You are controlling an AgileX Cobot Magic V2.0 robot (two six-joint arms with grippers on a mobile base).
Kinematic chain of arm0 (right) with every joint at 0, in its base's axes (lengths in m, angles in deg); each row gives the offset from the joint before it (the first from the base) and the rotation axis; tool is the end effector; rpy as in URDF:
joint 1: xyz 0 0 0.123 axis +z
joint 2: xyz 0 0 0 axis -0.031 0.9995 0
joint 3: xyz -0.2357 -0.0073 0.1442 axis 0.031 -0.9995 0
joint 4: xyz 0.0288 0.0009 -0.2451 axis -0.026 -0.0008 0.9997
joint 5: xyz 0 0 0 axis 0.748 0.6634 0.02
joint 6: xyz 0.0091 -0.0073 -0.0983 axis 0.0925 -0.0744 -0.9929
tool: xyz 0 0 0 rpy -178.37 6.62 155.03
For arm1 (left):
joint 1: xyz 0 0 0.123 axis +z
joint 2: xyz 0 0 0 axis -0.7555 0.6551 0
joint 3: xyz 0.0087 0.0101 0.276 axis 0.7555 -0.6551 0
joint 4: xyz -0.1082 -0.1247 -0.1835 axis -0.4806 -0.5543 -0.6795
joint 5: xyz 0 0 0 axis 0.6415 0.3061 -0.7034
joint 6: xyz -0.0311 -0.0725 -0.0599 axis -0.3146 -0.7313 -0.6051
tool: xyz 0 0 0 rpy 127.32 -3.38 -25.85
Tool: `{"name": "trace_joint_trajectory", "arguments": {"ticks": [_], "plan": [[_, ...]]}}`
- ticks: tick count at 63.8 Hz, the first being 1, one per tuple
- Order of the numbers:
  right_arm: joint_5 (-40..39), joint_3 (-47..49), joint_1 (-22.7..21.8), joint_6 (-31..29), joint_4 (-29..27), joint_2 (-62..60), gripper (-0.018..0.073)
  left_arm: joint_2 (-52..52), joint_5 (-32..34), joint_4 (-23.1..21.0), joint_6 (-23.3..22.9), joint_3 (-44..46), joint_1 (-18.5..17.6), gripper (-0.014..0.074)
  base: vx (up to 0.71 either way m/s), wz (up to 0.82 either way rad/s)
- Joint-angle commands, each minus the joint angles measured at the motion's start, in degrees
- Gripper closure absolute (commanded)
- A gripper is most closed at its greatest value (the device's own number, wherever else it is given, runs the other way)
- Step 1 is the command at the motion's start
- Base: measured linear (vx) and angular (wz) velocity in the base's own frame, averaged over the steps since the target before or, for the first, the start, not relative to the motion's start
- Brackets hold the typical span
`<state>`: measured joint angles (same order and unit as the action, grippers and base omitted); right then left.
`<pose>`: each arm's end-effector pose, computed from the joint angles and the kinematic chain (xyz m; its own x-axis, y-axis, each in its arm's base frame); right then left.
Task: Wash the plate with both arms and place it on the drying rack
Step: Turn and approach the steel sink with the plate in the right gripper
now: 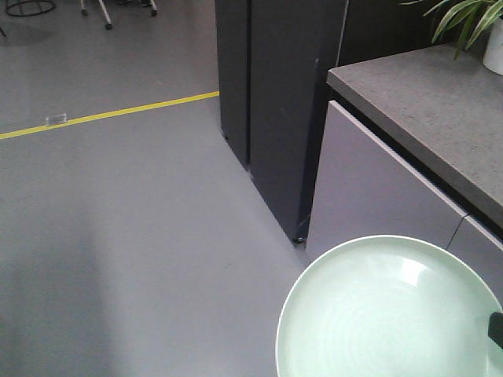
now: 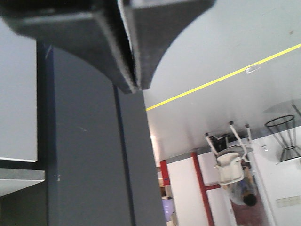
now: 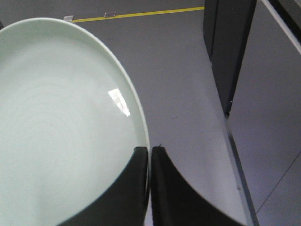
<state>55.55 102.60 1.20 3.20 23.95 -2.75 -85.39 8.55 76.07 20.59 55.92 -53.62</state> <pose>0.0652 0.0369 0.3020 -0.4812 -0.0671 -0.8740 -0.3634 0.9226 0.1292 0.0684 -0.0049 0.1951 -0.0339 -0.0065 -0.9994 0.0744 0.9972 -0.0090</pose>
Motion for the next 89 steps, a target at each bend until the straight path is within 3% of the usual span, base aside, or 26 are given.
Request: {"name": "trace_joint_trajectory", "arguments": {"ticks": [1, 89], "plan": [[-3.6, 1.4, -0.4, -0.4, -1.4, 0.6, 0.0564, -0.8, 4.4, -0.1, -0.5, 1.5, -0.4, 0.0603, 0.12, -0.35], [-3.6, 1.4, -0.4, -0.4, -1.4, 0.6, 0.0564, -0.8, 4.4, -0.1, -0.5, 1.5, -0.4, 0.0603, 0.09, -0.34]]}}
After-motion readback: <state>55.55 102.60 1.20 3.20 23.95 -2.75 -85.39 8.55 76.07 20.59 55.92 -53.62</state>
